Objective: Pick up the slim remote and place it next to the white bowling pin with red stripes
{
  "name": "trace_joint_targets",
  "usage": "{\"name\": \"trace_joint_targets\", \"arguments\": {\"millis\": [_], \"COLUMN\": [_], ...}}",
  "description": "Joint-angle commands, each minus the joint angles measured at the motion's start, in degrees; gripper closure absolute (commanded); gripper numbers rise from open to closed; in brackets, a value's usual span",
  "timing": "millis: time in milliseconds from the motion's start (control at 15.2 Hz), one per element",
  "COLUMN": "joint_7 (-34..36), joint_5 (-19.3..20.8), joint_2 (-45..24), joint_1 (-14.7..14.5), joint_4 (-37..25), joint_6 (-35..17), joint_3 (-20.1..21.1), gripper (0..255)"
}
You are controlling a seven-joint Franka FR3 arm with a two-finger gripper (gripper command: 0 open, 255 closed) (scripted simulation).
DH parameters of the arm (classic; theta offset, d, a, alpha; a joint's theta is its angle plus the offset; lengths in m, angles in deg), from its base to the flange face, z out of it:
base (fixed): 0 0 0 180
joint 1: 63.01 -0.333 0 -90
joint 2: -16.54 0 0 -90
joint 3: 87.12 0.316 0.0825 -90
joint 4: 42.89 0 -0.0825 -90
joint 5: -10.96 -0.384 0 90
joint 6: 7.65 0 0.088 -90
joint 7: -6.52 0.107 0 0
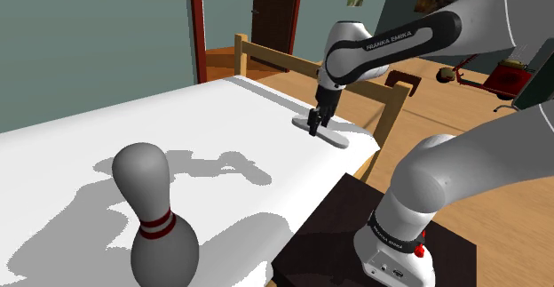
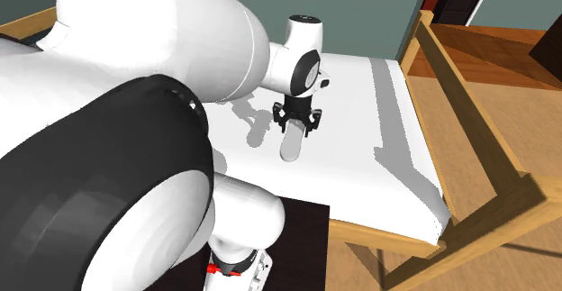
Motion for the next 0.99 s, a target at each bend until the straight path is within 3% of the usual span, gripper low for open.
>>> {"name": "trace_joint_targets", "arguments": {"millis": [0, 924], "joint_7": [0.02, 0.19], "joint_5": [-0.08, -0.75], "joint_2": [0.86, 4.48], "joint_1": [0.00, -0.21], "joint_4": [-1.17, -9.86], "joint_6": [2.04, 14.34], "joint_3": [0.15, 1.14], "gripper": [255, 255]}}
